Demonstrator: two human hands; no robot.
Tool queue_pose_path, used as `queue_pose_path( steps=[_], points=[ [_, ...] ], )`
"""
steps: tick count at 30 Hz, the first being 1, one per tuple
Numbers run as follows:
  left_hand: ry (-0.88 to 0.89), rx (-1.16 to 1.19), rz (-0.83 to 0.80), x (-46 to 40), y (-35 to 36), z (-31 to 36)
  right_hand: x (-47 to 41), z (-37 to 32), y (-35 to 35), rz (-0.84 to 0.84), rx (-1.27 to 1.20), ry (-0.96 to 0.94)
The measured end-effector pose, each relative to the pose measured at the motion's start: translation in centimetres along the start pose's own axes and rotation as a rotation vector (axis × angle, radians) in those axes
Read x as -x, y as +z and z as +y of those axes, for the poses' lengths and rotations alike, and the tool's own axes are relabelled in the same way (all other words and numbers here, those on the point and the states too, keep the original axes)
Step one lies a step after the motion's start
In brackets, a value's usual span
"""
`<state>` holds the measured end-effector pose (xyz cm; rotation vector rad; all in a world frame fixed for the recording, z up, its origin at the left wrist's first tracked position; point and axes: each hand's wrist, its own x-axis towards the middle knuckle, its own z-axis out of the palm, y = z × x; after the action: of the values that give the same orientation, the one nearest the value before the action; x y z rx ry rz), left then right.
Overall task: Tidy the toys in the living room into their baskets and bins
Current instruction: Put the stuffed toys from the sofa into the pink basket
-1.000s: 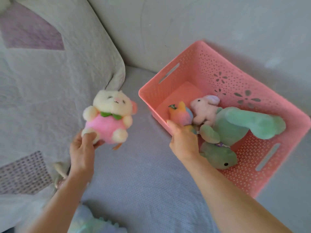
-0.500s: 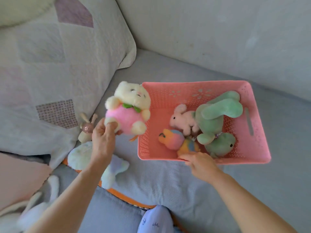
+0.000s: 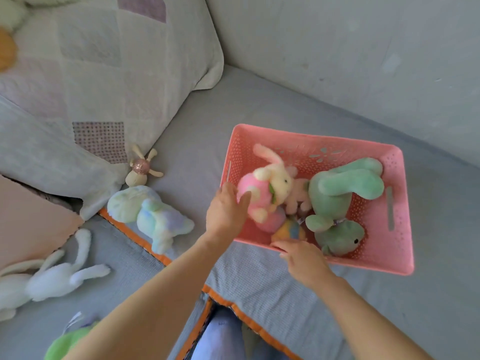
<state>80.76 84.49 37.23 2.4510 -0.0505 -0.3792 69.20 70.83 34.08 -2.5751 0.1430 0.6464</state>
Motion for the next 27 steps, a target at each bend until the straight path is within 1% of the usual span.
queue_pose_path(
  steps=[3, 6, 9, 12, 14, 15, 17, 19, 21, 25, 27],
  points=[
    [0.016, 0.098, 0.077, 0.5, -0.6, -1.3, 0.0, 0.2, 0.4, 0.003, -0.005, 0.005],
    [0.027, 0.191, 0.151, 1.4, -1.9, -3.8, -0.3, -0.2, 0.7, 0.025, 0.032, 0.057],
    [-0.049, 0.211, 0.184, 2.6, -3.3, -7.6, -1.4, -2.5, 0.5, 0.074, 0.007, 0.026],
    [-0.186, 0.142, 0.162, 3.0, -4.6, -12.1, -3.2, -7.3, 0.5, 0.015, -0.066, -0.004],
    [-0.272, 0.091, 0.121, 2.7, -5.3, -15.6, -5.6, -10.7, 1.7, -0.006, -0.032, 0.002],
    [-0.298, 0.065, 0.094, 2.4, -5.4, -16.6, -6.3, -11.8, 2.3, 0.021, 0.033, 0.006],
    [-0.353, 0.038, 0.059, 1.6, -5.7, -18.4, -7.8, -13.6, 3.2, 0.146, 0.157, -0.017],
    [-0.401, 0.027, 0.022, 0.3, -5.7, -20.1, -9.2, -14.4, 4.5, 0.261, 0.226, -0.069],
    [-0.432, 0.040, -0.048, -1.1, -5.4, -21.3, -9.9, -14.2, 5.4, 0.370, 0.249, -0.081],
    [-0.543, 0.082, -0.189, -3.2, -3.9, -22.9, -10.2, -13.8, 6.6, 0.481, 0.201, -0.115],
    [-0.577, 0.056, -0.272, -3.9, -3.3, -23.3, -10.3, -13.7, 7.0, 0.538, 0.200, -0.129]
  ],
)
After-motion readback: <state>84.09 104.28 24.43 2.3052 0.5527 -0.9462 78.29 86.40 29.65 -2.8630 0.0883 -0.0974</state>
